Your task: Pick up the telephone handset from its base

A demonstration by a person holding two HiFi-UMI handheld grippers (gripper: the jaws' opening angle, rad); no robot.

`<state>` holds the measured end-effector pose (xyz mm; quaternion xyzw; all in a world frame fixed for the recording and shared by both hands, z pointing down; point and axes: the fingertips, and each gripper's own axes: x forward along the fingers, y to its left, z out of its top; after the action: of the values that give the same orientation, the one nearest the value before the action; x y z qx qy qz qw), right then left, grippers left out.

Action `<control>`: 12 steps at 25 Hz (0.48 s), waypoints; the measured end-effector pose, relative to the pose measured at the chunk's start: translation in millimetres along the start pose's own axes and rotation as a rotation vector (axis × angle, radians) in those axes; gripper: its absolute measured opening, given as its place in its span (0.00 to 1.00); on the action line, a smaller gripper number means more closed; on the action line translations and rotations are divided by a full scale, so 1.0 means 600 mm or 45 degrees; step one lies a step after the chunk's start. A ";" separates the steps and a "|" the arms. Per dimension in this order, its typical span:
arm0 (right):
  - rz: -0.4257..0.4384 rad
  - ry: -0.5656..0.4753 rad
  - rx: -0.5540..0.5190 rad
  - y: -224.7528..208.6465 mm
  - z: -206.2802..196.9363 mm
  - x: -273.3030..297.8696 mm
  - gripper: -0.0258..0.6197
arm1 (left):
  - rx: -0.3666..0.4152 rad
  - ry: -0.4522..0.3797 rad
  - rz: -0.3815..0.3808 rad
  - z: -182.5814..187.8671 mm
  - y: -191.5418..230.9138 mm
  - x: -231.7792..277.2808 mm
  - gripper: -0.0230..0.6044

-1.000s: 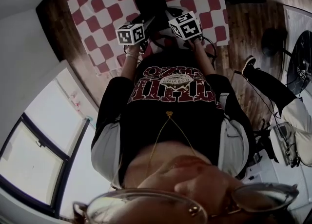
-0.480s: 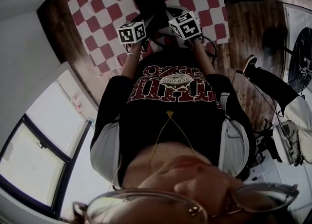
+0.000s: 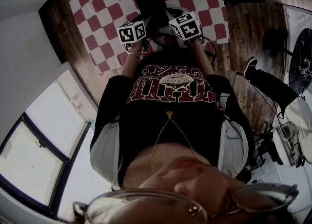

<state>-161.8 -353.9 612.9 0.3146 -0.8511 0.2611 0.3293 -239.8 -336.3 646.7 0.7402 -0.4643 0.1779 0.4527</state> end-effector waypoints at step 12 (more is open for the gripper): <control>0.000 -0.020 0.000 0.006 -0.001 -0.009 0.07 | -0.110 -0.030 -0.061 -0.011 0.005 -0.004 0.18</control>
<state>-161.2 -349.4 608.6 0.3166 -0.8537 0.2585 0.3227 -242.6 -329.7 650.1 0.7330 -0.4589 0.1380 0.4828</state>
